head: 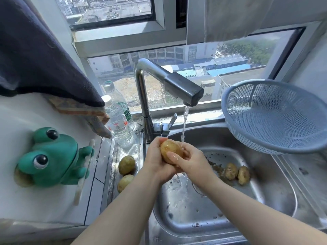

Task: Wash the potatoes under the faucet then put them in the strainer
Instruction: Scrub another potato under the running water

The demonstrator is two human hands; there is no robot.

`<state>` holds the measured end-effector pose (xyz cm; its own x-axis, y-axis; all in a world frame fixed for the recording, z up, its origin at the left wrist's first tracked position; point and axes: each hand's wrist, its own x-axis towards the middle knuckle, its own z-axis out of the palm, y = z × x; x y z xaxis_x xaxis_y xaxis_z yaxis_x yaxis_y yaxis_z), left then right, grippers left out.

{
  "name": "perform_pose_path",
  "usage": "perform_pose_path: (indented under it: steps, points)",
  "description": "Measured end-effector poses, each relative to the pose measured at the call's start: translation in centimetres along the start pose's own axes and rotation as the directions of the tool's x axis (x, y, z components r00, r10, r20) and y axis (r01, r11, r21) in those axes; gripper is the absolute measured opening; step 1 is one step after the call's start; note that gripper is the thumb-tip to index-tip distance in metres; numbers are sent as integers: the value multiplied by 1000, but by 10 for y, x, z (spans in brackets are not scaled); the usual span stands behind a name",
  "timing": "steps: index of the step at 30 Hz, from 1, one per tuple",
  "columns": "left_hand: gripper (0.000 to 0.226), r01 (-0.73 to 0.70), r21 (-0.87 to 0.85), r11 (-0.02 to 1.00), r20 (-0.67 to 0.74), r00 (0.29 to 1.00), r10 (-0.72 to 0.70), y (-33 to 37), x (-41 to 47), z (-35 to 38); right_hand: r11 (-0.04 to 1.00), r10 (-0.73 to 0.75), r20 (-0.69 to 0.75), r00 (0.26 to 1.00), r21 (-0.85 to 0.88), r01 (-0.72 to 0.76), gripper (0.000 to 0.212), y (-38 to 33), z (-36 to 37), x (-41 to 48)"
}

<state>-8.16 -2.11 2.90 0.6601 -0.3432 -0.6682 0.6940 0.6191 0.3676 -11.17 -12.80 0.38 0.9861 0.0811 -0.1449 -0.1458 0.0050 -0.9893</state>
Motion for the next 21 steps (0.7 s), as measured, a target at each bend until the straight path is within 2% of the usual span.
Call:
perform_pose_path:
  steps: [2, 5, 8, 14, 17, 21]
  points:
    - [35, -3, 46, 999, -40, 999, 5, 0, 0, 1, 999, 11, -55, 998, -49, -13, 36, -2, 2, 3]
    - [39, -109, 116, 987, -143, 982, 125, -6, 6, -1, 968, 20, -159, 987, -245, -59, 53, -3, 7, 6]
    - [30, -183, 143, 973, -160, 966, 205, -17, 8, -2, 936, 30, -138, 990, -343, -76, 64, -4, 9, 4]
    - [39, -67, 100, 993, -128, 989, 79, -15, 8, -6, 945, 0, -41, 999, -328, -13, 60, -15, -11, -6]
    - [44, -21, 107, 994, -70, 997, 29, -15, 7, -2, 905, -61, -18, 998, -422, 47, 66, -18, -22, -10]
    - [43, -70, 141, 988, -81, 993, 82, -19, 13, -1, 889, -118, 1, 993, -445, 106, 67, -20, -28, -7]
